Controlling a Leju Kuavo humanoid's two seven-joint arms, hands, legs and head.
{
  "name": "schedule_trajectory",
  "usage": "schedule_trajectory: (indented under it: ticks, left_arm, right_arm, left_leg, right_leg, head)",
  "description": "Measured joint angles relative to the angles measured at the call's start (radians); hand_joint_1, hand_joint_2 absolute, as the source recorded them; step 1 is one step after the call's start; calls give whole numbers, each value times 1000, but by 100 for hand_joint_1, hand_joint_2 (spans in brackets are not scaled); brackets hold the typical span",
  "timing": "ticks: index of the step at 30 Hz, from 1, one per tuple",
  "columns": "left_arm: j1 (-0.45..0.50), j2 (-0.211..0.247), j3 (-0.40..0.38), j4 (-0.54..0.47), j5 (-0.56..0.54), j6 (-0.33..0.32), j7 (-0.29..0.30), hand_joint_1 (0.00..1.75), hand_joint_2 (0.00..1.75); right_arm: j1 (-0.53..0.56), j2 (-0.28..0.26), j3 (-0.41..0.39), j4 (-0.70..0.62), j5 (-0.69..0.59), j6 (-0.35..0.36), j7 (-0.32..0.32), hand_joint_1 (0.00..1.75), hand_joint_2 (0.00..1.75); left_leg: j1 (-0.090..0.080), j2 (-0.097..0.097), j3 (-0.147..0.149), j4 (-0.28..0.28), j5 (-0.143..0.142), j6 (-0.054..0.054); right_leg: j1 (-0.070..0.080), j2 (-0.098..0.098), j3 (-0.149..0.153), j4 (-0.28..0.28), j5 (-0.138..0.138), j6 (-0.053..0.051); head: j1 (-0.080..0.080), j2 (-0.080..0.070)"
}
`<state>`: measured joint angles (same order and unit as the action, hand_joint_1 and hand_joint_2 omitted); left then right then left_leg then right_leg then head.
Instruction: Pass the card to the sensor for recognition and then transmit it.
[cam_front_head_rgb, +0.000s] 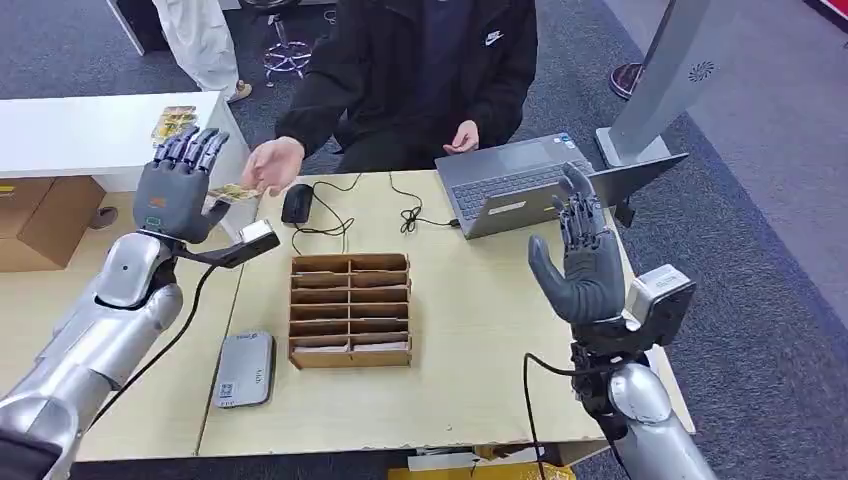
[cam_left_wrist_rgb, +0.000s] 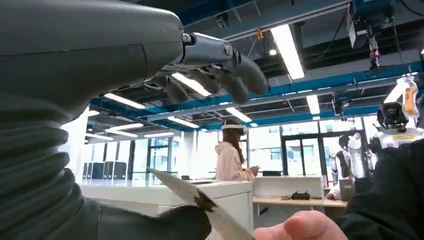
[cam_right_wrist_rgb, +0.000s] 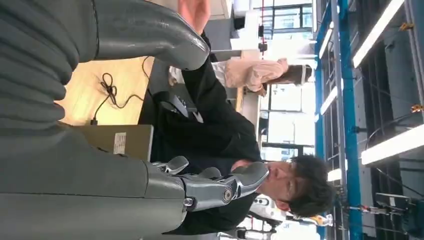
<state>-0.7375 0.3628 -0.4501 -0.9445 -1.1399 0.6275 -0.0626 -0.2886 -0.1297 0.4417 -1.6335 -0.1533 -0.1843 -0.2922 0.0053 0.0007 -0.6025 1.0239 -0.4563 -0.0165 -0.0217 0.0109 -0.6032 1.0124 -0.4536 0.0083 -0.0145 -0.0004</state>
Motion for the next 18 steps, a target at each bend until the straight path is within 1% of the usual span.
schedule_trajectory:
  ticks: [9,18]
  left_arm:
    - [0,14,-11,0,-6,-9,10,175,175]
    - [2,38,-13,-15,-3,-42,14,175,175]
  right_arm:
    - [4,2,-2,-7,5,0,2,0,175]
    - [16,2,-5,-29,14,0,6,0,175]
  left_leg:
    - [0,0,0,0,0,0]
    - [0,0,0,0,0,0]
  right_leg:
    - [0,0,0,0,0,0]
    - [0,0,0,0,0,0]
  head:
    - [0,0]
    - [0,0]
